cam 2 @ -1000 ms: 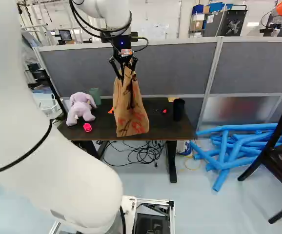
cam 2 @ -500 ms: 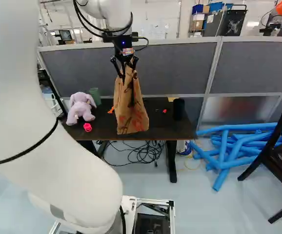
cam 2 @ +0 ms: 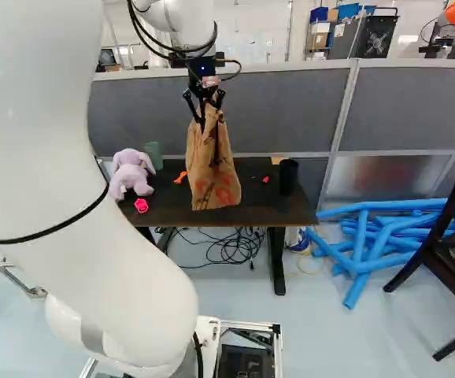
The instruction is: Pick up the bag on the ground and place it on the table
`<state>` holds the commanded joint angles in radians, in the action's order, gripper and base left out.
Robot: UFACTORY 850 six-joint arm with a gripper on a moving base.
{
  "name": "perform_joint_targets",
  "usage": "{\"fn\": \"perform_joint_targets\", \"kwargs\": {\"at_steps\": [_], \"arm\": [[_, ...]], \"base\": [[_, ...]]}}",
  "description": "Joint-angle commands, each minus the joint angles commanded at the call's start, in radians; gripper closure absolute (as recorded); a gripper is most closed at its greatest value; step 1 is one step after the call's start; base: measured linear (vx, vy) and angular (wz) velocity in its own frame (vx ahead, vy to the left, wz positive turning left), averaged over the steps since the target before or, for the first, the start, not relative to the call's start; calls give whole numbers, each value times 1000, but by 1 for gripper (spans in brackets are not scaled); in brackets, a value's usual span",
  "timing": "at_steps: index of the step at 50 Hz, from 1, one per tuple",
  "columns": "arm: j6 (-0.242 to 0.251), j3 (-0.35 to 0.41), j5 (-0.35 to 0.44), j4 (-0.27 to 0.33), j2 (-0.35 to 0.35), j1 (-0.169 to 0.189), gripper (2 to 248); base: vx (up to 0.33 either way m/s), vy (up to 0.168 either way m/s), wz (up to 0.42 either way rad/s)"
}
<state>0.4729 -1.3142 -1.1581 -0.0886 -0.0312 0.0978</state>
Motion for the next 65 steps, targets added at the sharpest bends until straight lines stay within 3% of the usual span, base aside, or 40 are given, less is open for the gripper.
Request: {"fn": "perform_joint_targets", "kwargs": {"at_steps": [65], "arm": [[0, -192, 83, 0, -328, -33, 229]], "base": [[0, 0, 0]]}}
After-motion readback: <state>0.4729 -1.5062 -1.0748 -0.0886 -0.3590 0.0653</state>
